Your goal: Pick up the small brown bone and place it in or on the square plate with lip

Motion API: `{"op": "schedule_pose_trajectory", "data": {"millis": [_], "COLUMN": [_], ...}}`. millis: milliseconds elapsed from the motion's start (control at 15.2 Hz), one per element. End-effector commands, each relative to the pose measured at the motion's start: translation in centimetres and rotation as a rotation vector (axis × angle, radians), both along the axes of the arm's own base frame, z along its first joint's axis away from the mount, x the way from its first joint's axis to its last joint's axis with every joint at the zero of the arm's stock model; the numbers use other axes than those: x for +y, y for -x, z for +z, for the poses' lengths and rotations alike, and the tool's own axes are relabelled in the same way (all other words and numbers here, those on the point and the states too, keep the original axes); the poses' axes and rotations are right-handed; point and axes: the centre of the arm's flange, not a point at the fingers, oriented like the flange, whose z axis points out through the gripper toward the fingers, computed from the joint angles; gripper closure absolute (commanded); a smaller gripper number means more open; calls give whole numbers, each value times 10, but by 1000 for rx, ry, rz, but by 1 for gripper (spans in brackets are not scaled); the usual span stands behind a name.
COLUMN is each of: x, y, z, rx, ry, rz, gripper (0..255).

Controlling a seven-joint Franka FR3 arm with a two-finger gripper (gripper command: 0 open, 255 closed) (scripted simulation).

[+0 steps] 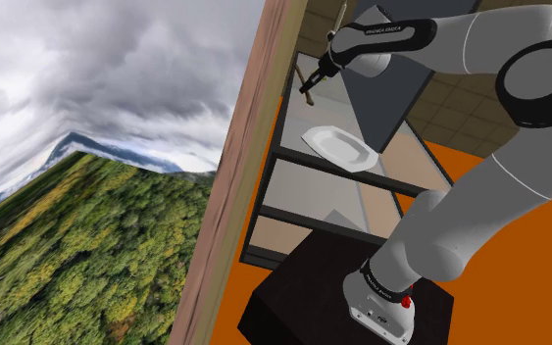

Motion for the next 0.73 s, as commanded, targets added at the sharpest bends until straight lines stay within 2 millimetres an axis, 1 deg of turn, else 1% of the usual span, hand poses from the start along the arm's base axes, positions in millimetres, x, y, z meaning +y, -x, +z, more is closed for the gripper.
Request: {"op": "schedule_pose_trajectory", "data": {"millis": [0,660], "x": [0,0], "y": [0,0], "z": [11,63], "rx": [0,0], "ry": [0,0], "rz": [0,0], "gripper": [255,255]}}
